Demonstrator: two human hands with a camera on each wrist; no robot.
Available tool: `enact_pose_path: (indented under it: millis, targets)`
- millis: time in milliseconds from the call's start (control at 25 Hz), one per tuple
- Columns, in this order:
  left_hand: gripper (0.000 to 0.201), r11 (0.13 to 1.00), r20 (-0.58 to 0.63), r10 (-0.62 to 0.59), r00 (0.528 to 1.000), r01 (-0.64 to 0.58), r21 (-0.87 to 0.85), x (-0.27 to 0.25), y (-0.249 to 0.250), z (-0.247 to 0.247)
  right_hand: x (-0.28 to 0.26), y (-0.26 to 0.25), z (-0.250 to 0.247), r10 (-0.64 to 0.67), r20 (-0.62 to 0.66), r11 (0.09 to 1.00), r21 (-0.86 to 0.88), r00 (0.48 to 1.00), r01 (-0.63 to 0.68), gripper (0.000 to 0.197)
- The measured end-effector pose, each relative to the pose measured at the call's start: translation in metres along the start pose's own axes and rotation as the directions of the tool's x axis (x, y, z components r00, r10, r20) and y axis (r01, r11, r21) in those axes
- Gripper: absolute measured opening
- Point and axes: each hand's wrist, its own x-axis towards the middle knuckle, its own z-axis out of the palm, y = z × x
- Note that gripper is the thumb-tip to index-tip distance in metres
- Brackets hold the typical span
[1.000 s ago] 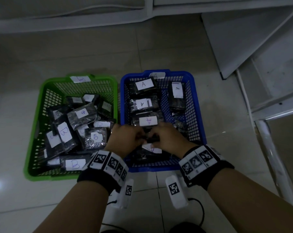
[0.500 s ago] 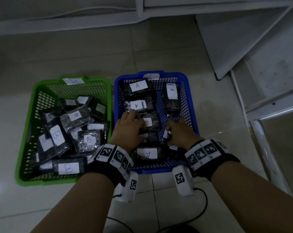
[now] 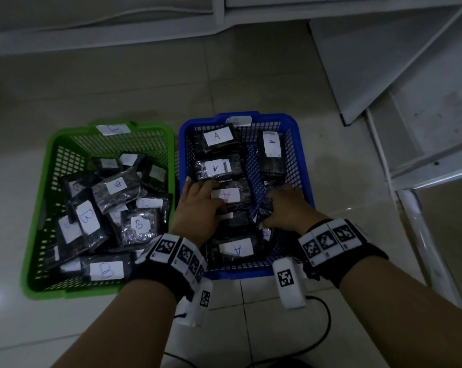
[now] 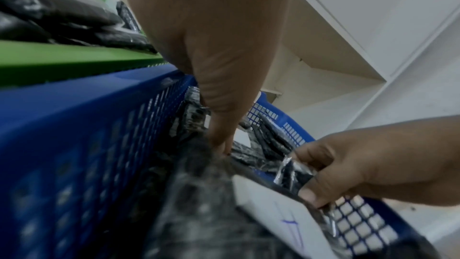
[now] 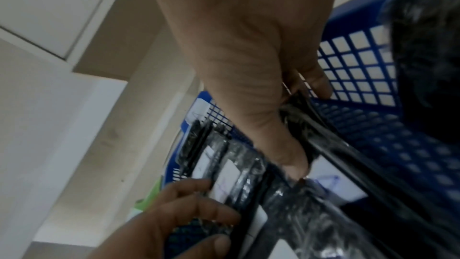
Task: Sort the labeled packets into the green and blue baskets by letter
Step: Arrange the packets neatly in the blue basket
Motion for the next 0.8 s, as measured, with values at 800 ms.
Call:
enact_pose_path:
  millis: [800]
  targets:
    - [0.061,0.862,0.31,0.088,0.947,0.083,-0.501,-0.013,0.001,0.003,-0.001,-0.013,-0.025,0.337,-0.395,0.61,0.783,0.854,0.122,0.021]
